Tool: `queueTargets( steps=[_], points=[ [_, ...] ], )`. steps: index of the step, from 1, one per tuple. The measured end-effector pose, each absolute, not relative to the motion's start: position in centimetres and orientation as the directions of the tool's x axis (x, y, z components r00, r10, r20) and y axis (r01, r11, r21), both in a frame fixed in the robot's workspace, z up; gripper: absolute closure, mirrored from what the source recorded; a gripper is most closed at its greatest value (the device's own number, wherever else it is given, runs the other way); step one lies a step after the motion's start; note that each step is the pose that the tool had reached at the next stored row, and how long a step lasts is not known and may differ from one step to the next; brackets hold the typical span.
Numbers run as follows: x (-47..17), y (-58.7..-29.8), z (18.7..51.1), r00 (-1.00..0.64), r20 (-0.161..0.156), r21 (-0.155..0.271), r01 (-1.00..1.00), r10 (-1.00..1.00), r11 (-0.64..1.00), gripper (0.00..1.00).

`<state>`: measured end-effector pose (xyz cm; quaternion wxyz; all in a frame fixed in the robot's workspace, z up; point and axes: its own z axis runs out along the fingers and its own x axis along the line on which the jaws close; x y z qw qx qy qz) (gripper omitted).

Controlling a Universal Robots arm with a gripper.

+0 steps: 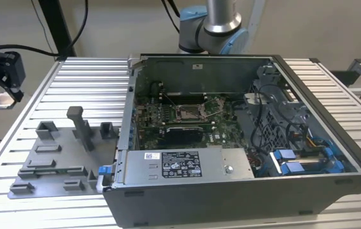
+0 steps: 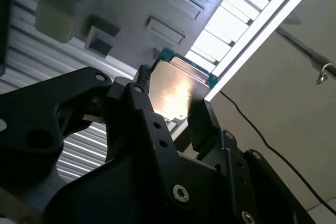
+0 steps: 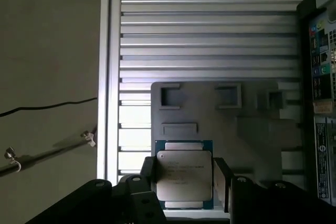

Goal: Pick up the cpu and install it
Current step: 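Pick up the cpu and move it towards the insertion slot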

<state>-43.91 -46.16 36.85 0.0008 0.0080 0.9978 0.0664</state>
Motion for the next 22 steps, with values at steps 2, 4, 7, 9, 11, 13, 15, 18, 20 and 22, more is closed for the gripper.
queueTargets(
  steps=[2,4,7,9,11,13,15,18,20,22],
  points=[
    [-43.9,-46.2,37.6,-1.0,-0.001,0.133,0.016,0.016,0.991,1.0],
    [-43.9,-46.2,38.0,-1.0,-0.001,0.133,0.016,0.016,0.991,1.0],
    [-43.9,-46.2,38.0,-1.0,-0.001,0.133,0.016,0.016,0.991,1.0],
    [-43.9,-46.2,38.0,-1.0,-0.001,0.133,0.016,0.016,0.991,1.0],
    [-43.7,-46.2,38.0,-1.0,-0.001,0.133,0.016,0.016,0.991,1.0],
    [-43.1,-46.2,38.1,-1.0,0.0,0.133,0.016,0.016,0.991,1.0],
    [-42.5,-46.2,38.1,-1.0,0.0,0.133,0.016,0.016,0.991,1.0],
    [-41.4,-46.2,38.1,-1.0,0.0,0.133,0.016,0.016,0.991,1.0],
    [-40.8,-46.2,38.1,-1.0,0.0,0.133,0.016,0.016,0.991,1.0],
    [-40.1,-46.2,38.2,-1.0,0.0,0.133,0.016,0.016,0.991,1.0]
  ],
)
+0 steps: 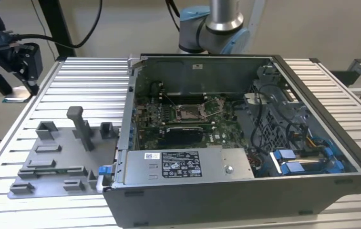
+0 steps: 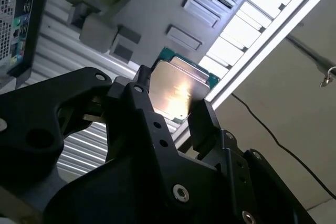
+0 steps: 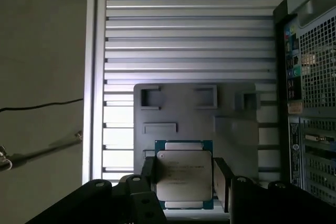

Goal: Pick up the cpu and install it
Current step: 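Pick up the cpu and move it towards the insertion slot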

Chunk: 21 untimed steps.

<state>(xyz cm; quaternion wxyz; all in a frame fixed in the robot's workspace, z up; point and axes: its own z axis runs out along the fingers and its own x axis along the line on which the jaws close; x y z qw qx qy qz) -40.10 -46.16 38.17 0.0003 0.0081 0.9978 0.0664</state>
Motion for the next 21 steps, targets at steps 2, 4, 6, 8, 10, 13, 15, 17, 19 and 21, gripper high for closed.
queueTargets(
  steps=[2,4,6,8,10,13,15,17,19,21],
  points=[
    [-39.5,-46.2,38.2,-1.0,0.0,0.133,0.016,0.016,0.991,1.0],
    [-38.9,-46.2,38.2,-1.0,0.0,0.133,0.016,0.016,0.991,1.0],
    [-38.3,-46.1,38.2,-1.0,0.0,0.133,0.016,0.016,0.991,1.0],
    [-37.7,-46.1,38.3,-1.0,0.001,0.133,0.016,0.016,0.991,1.0],
    [-37.1,-46.1,38.3,-1.0,0.001,0.133,0.016,0.016,0.991,1.0],
    [-36.2,-46.1,38.3,-1.0,0.0,0.133,0.016,0.016,0.991,1.0],
    [-35.6,-46.1,38.3,-1.0,0.0,0.133,0.016,0.016,0.991,1.0],
    [-35.0,-46.1,38.4,-1.0,0.001,0.133,0.016,0.016,0.991,1.0],
    [-34.3,-46.1,38.4,-1.0,0.001,0.133,0.016,0.016,0.991,1.0],
    [-33.7,-46.0,38.4,-1.0,0.0,0.133,0.016,0.016,0.991,1.0]
  ],
)
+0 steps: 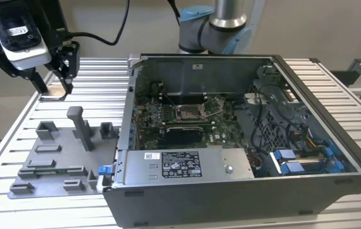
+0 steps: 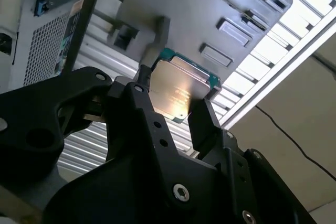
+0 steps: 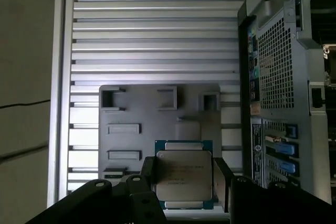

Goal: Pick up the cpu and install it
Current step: 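Pick up the cpu and move it towards the insertion slot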

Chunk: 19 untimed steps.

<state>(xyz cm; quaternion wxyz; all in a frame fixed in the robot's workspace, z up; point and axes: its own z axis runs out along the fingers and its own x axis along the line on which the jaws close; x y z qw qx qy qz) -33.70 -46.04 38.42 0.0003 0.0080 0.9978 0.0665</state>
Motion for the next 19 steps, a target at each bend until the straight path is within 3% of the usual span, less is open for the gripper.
queueTargets(
  steps=[19],
  points=[
    [-27.4,-45.9,38.5,-1.0,0.001,0.133,0.016,0.016,0.991,1.0]
  ],
)
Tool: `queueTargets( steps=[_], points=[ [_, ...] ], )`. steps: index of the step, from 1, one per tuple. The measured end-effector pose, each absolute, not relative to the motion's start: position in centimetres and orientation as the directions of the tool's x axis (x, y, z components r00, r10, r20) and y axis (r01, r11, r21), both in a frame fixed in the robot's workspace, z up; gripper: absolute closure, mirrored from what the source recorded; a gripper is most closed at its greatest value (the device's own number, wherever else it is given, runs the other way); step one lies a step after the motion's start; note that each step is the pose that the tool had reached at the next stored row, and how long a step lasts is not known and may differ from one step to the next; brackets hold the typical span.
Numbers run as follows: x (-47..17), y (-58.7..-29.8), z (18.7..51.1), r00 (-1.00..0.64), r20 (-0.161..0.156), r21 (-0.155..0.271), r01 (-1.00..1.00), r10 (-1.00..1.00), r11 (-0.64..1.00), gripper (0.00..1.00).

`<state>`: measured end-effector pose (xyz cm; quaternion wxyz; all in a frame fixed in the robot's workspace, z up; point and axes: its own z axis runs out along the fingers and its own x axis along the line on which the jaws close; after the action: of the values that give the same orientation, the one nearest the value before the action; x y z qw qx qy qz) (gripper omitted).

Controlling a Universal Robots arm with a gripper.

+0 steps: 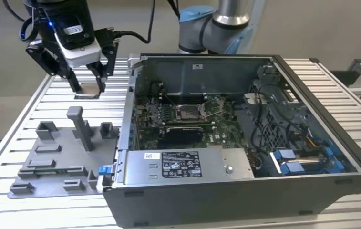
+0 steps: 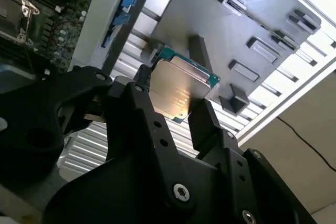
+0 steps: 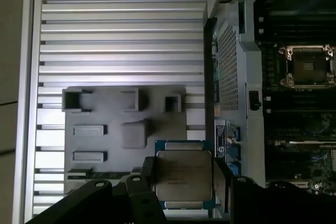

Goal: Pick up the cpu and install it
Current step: 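Pick up the cpu and move it towards the insertion slot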

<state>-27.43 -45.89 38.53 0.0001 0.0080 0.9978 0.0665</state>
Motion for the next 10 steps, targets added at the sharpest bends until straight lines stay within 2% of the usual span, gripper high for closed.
queueTargets(
  steps=[10],
  points=[
    [-24.2,-45.9,38.5,-1.0,0.001,0.133,0.016,0.016,0.991,1.0]
  ],
)
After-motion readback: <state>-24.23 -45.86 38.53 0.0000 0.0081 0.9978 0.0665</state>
